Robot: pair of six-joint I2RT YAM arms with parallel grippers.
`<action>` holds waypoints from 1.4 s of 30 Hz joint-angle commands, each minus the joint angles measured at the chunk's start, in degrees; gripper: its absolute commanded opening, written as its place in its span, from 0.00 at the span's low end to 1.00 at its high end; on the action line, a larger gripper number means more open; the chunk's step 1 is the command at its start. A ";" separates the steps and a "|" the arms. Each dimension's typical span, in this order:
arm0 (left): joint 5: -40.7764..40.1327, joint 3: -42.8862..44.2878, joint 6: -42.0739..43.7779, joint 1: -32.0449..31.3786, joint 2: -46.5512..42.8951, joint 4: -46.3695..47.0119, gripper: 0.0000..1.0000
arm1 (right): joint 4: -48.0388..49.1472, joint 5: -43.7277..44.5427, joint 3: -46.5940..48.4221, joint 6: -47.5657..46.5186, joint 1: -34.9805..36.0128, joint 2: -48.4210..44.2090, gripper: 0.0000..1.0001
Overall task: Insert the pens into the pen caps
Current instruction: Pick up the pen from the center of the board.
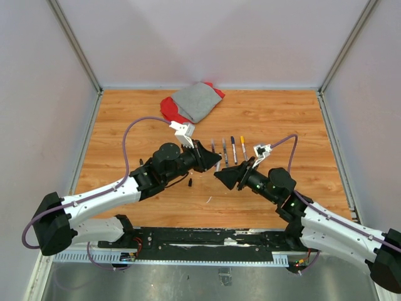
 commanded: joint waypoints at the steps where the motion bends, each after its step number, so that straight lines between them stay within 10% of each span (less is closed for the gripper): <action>1: 0.78 -0.77 -0.43 -0.60 -1.12 4.02 0.00 | 10.08 1.24 -0.21 2.68 1.17 1.89 0.53; 17: 0.98 -0.90 -1.08 -0.91 -0.88 4.14 0.00 | 9.61 0.72 1.06 3.49 1.31 5.61 0.31; 21: 0.76 -1.24 -0.97 -0.91 -1.58 3.88 0.01 | 9.49 0.44 1.72 2.56 1.29 6.06 0.07; 30: -2.26 0.64 1.55 -0.91 -6.45 -2.42 0.59 | 2.26 5.35 3.38 -11.62 1.26 2.10 0.01; 42: -3.55 15.82 14.34 -0.91 -10.07 -33.87 0.65 | -14.21 -1.65 15.35 -50.04 1.54 3.96 0.00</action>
